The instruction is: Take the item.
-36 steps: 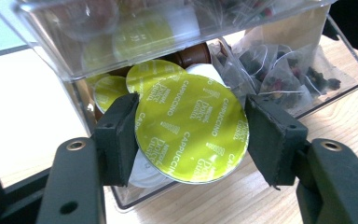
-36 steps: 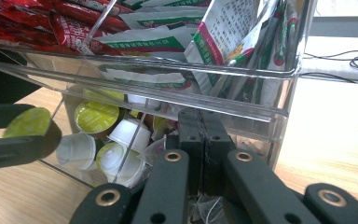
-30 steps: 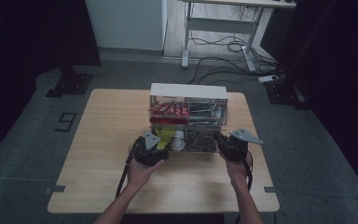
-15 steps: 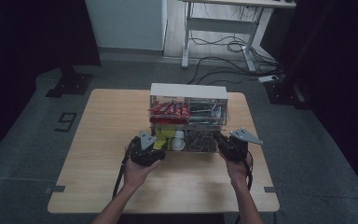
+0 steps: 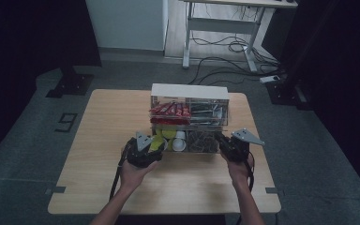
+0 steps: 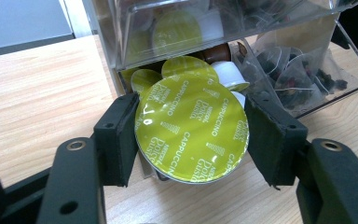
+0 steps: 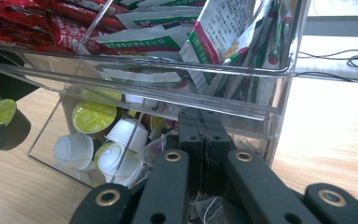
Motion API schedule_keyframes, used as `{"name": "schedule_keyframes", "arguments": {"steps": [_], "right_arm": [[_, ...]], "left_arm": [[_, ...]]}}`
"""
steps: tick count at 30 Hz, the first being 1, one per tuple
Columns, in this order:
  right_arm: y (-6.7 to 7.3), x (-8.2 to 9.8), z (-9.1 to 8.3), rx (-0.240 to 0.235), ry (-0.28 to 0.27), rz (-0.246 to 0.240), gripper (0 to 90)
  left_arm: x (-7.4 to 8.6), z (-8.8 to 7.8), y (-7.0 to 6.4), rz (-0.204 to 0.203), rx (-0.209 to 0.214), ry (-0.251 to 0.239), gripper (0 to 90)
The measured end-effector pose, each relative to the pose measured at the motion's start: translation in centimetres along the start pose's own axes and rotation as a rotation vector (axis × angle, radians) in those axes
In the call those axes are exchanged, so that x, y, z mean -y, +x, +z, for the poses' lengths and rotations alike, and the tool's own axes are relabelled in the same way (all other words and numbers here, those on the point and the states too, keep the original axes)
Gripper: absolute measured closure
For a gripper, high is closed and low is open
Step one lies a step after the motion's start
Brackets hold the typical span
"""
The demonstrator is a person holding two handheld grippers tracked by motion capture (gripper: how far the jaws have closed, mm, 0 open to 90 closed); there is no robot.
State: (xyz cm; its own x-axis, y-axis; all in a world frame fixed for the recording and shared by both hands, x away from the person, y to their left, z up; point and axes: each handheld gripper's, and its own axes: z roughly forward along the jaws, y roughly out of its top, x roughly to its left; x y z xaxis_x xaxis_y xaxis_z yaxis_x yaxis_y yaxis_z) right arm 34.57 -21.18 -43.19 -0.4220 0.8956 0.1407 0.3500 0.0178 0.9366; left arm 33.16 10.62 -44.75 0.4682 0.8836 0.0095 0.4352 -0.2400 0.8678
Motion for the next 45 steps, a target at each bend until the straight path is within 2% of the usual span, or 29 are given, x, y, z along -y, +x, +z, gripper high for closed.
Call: {"name": "schedule_keyframes", "arguments": {"steps": [8, 32, 45], "right_arm": [[0.0, 0.0, 0.0, 0.002, 0.002, -0.002, 88.5], [-0.1, 0.0, 0.0, 0.006, 0.003, -0.004, 88.5], [-0.2, 0.1, -0.1, 0.009, 0.002, -0.002, 88.5]], "left_arm": [[0.3, -0.1, 0.5, -0.007, -0.010, 0.003, 38.4], [1.3, -0.8, 3.2, -0.031, -0.059, 0.016, 38.4], [3.2, -0.8, 6.1, -0.071, -0.112, 0.050, 38.3]]}}
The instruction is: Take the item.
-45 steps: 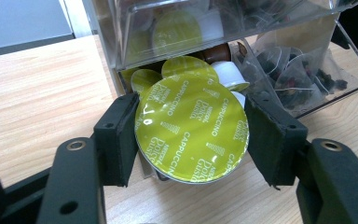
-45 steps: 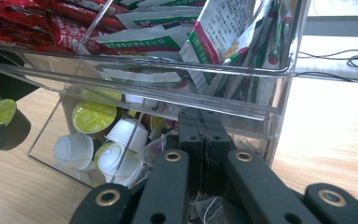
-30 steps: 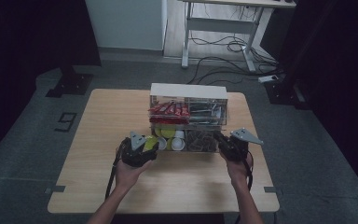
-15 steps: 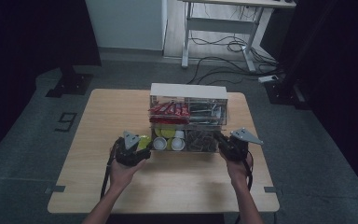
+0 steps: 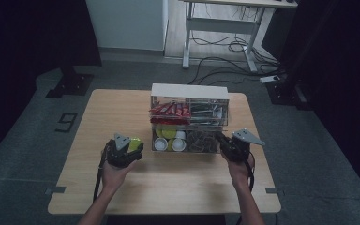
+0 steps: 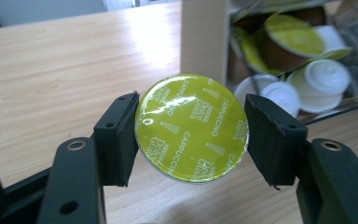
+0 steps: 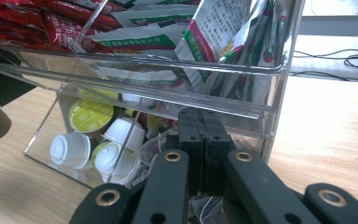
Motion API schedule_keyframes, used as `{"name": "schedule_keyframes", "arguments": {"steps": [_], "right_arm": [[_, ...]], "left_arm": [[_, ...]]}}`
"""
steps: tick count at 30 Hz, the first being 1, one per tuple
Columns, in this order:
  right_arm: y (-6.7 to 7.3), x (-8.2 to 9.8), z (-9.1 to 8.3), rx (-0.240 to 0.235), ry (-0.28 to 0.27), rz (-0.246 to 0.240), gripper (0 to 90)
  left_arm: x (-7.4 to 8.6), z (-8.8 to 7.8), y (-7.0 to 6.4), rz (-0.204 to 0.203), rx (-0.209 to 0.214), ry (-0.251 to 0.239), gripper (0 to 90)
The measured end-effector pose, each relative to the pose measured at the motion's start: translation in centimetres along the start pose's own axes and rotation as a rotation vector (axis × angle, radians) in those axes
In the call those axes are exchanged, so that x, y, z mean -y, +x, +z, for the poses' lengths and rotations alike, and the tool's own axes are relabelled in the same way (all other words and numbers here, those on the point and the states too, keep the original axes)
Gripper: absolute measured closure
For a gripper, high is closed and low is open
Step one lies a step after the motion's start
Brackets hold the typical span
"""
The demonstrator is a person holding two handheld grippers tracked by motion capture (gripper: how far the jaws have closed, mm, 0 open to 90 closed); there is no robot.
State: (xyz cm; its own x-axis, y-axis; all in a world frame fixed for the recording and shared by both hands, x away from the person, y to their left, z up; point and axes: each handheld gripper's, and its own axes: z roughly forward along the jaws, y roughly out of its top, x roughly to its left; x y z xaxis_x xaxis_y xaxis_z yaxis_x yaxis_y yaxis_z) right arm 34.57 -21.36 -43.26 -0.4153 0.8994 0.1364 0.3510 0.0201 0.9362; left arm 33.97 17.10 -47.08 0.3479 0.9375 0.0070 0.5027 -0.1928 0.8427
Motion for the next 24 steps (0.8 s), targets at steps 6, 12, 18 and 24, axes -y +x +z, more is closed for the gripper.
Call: {"name": "schedule_keyframes", "arguments": {"steps": [6, 12, 18, 24], "right_arm": [[-0.2, 0.1, -0.1, 0.004, -0.001, 0.007, 88.5], [-0.3, 0.2, -0.1, 0.004, -0.002, 0.009, 88.6], [-0.3, 0.2, -0.1, 0.004, -0.002, 0.010, 88.6], [-0.2, 0.2, -0.1, 0.006, -0.003, 0.009, 88.5]], "left_arm": [[0.8, 0.3, 1.1, -0.021, -0.022, 0.017, 38.4], [1.6, 0.9, 1.8, -0.027, -0.039, 0.043, 38.3], [2.6, 1.7, 2.1, -0.034, -0.048, 0.072, 38.3], [3.3, 2.4, 2.5, -0.039, -0.060, 0.103, 38.3]]}}
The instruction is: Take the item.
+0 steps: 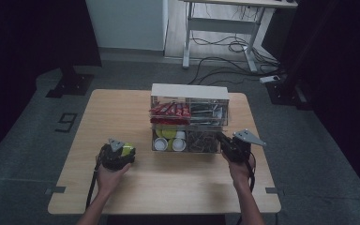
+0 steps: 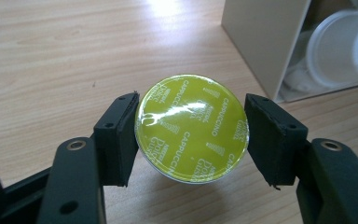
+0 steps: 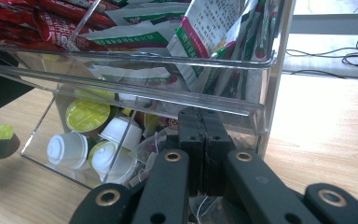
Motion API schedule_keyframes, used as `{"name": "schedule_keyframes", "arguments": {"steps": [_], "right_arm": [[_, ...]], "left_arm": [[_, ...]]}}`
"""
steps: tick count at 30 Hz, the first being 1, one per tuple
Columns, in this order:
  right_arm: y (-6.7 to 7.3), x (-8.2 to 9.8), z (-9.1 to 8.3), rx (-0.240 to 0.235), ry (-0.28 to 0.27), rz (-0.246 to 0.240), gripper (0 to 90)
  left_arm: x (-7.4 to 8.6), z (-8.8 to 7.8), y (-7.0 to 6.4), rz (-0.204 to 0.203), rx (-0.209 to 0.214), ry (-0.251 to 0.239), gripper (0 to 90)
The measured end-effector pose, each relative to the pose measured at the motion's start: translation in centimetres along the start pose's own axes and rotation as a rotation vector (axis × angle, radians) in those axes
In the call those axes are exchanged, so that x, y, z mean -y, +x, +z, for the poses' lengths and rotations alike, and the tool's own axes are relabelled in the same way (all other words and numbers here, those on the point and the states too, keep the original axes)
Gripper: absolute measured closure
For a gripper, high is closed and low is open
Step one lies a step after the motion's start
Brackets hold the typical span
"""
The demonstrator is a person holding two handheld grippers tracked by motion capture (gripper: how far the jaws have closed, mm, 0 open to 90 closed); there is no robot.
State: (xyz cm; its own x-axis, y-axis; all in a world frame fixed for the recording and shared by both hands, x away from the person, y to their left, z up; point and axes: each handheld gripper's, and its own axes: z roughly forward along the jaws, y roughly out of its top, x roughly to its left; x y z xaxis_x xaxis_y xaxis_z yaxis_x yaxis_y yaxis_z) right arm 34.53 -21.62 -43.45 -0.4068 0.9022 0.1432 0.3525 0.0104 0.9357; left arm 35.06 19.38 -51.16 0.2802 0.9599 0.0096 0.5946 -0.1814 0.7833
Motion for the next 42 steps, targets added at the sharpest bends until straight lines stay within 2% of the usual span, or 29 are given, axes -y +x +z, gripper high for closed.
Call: {"name": "schedule_keyframes", "arguments": {"steps": [17, 26, 28, 31, 34, 42], "right_arm": [[-0.1, 0.0, -0.1, 0.002, 0.001, 0.001, 88.5], [-0.1, 0.0, -0.1, 0.002, 0.000, 0.001, 88.5], [-0.1, 0.0, -0.1, 0.003, 0.000, 0.000, 88.5], [-0.1, 0.0, -0.1, 0.003, 0.000, 0.000, 88.5], [-0.1, 0.0, -0.2, 0.003, 0.000, 0.001, 88.5], [-0.2, 0.1, -0.2, 0.004, -0.001, 0.002, 88.5]], "left_arm": [[0.9, 1.4, 0.4, -0.013, -0.008, 0.057, 38.1], [1.0, 1.6, 0.5, -0.009, 0.002, 0.082, 36.8], [1.0, 1.7, 0.6, -0.012, 0.020, 0.096, 34.8], [1.0, 1.2, 0.5, -0.004, 0.022, 0.071, 30.9], [0.8, 0.6, 0.5, -0.015, 0.033, 0.033, 29.7], [0.8, -1.1, 0.4, -0.009, 0.034, -0.002, 29.5]]}}
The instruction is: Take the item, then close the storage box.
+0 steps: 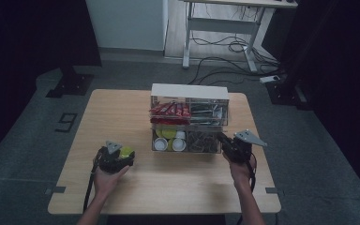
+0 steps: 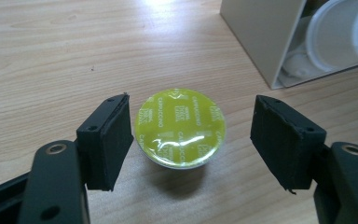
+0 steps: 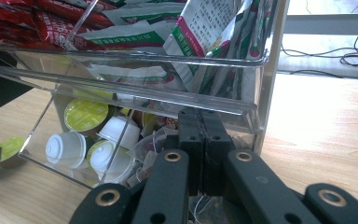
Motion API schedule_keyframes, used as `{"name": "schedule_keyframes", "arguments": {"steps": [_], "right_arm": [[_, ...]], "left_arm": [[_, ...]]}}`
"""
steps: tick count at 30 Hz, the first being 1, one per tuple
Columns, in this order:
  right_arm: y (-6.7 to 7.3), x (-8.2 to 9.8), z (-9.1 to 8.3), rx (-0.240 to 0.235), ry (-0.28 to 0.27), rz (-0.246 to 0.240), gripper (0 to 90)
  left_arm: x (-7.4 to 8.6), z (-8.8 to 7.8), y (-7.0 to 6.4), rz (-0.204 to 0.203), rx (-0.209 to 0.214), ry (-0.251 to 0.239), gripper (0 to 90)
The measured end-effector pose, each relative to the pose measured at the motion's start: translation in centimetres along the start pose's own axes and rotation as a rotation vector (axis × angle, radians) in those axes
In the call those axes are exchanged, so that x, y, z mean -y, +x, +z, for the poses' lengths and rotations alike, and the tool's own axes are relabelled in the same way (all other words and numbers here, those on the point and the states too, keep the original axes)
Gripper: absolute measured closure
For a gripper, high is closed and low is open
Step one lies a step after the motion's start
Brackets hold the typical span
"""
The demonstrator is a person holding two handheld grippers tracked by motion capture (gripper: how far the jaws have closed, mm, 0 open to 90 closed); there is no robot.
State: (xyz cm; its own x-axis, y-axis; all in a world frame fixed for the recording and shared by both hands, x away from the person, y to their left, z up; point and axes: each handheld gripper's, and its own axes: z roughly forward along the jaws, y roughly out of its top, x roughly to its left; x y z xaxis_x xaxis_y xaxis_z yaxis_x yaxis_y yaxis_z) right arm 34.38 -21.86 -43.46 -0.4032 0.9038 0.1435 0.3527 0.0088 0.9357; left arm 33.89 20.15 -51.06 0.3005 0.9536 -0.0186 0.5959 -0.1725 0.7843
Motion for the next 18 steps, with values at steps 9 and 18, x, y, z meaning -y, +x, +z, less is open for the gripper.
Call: {"name": "schedule_keyframes", "arguments": {"steps": [9, 18], "right_arm": [[0.0, 0.2, -0.1, -0.004, -0.002, 0.002, 88.5], [-0.1, 0.7, -0.3, -0.010, 0.002, 0.008, 88.5]], "left_arm": [[0.2, -1.6, -0.9, 0.024, 0.017, -0.034, 29.9], [0.9, -2.6, -1.6, 0.016, 0.060, -0.037, 30.9]]}}
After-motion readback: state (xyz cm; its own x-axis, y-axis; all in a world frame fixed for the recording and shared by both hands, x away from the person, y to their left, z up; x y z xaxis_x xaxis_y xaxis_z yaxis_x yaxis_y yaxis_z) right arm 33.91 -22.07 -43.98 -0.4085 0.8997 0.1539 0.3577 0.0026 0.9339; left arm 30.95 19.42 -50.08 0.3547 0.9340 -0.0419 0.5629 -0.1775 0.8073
